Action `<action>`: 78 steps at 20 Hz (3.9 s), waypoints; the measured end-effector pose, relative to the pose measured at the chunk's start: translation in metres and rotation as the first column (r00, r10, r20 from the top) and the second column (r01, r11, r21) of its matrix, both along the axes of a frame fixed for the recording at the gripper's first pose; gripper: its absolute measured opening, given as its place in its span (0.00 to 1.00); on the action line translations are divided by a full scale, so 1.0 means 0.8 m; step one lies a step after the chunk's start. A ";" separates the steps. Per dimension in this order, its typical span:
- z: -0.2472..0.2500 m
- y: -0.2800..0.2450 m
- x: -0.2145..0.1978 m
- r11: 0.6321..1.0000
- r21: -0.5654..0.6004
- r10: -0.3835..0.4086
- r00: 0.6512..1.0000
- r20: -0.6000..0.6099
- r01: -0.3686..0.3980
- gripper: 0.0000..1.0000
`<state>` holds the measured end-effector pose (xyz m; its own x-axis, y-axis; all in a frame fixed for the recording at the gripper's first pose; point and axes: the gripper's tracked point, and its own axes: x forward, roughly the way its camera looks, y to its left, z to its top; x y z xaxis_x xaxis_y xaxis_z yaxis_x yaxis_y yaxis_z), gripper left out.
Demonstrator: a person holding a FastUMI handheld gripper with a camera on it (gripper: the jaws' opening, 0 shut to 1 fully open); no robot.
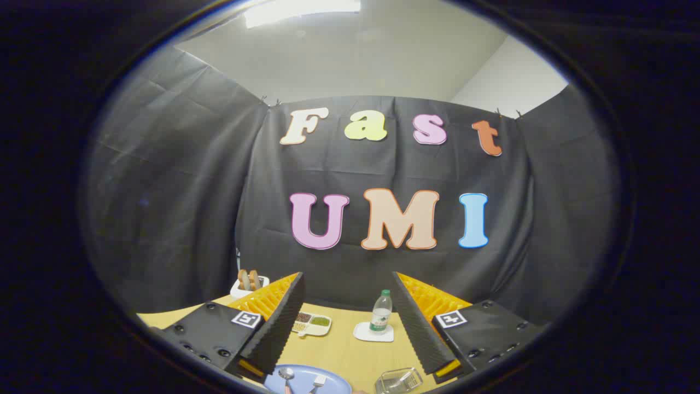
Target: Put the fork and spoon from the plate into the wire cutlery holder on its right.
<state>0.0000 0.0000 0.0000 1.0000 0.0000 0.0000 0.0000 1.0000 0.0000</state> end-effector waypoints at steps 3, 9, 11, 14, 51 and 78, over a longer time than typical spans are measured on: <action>0.008 0.011 0.003 0.997 0.063 0.032 0.999 0.000 -0.032 0.99; 0.012 0.018 0.010 0.999 0.042 0.027 1.000 0.003 -0.027 0.99; 0.012 0.022 0.011 0.998 0.046 0.033 0.999 0.006 -0.033 0.99; 0.004 0.029 0.010 0.998 0.041 0.047 0.999 -0.013 -0.047 0.99; -0.380 0.047 -0.078 0.990 -0.012 0.087 0.676 -0.732 -0.140 1.00; -0.472 0.034 -0.125 0.967 -0.103 0.017 0.464 -0.886 -0.233 0.12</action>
<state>-0.1001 0.0269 -0.3777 0.4639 0.0175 -0.8857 -0.2334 0.9669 -0.1032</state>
